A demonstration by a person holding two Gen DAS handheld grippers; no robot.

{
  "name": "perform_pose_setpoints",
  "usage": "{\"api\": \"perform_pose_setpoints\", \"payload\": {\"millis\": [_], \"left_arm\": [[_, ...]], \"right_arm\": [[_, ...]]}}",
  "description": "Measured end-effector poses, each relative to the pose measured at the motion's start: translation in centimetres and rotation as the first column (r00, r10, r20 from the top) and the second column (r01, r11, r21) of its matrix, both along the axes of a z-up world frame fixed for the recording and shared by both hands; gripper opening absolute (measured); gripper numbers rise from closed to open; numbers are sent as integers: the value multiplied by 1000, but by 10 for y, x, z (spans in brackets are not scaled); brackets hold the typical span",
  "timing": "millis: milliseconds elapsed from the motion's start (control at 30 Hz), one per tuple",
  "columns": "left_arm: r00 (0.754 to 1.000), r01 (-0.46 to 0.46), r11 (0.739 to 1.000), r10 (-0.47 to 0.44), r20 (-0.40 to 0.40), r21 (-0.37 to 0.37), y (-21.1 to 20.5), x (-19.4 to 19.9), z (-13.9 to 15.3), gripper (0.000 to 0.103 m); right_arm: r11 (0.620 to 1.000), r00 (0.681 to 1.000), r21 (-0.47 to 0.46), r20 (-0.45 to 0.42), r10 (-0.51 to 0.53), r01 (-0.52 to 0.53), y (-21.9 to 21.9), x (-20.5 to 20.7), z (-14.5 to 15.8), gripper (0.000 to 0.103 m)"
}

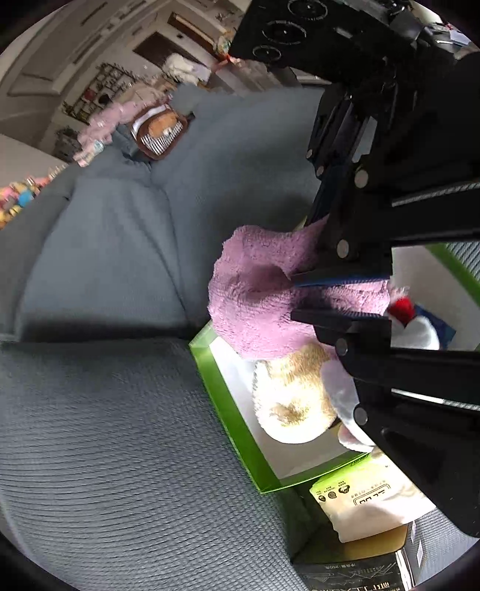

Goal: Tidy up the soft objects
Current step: 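Carry the pink cloth into the green box and open the left tool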

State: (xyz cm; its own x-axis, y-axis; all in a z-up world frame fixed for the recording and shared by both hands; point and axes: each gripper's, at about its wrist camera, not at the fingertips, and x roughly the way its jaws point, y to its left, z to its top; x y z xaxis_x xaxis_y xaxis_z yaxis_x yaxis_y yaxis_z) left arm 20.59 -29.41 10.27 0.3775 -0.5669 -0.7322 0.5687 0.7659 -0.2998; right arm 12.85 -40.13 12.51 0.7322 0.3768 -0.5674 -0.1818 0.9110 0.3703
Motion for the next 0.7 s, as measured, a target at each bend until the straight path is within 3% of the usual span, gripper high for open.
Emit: {"api": "perform_pose_setpoints", "payload": {"millis": [200,500,633,667,700], "left_arm": [[999,-33,995,34,-11,97,-5,10,-23,10],[998,-41,985,34,45,168,-16,10,-25,14],[997,-47,986,38,61,160,-12,7,-22,38],[997,-55,987,45,68,152,-11,6,-19,52],[997,-57,988,48,68,145,-6,6,-18,59]], "right_arm": [[1000,994,-20,-109,-20,18,3,19,-26,13],[993,987,-96,-136,-82,69,4,19,-33,13],[985,988,-159,-127,-90,69,7,12,-27,16],[983,988,-170,-124,-95,73,7,11,-25,20],[980,987,-183,-120,-104,81,7,9,-23,29]]}}
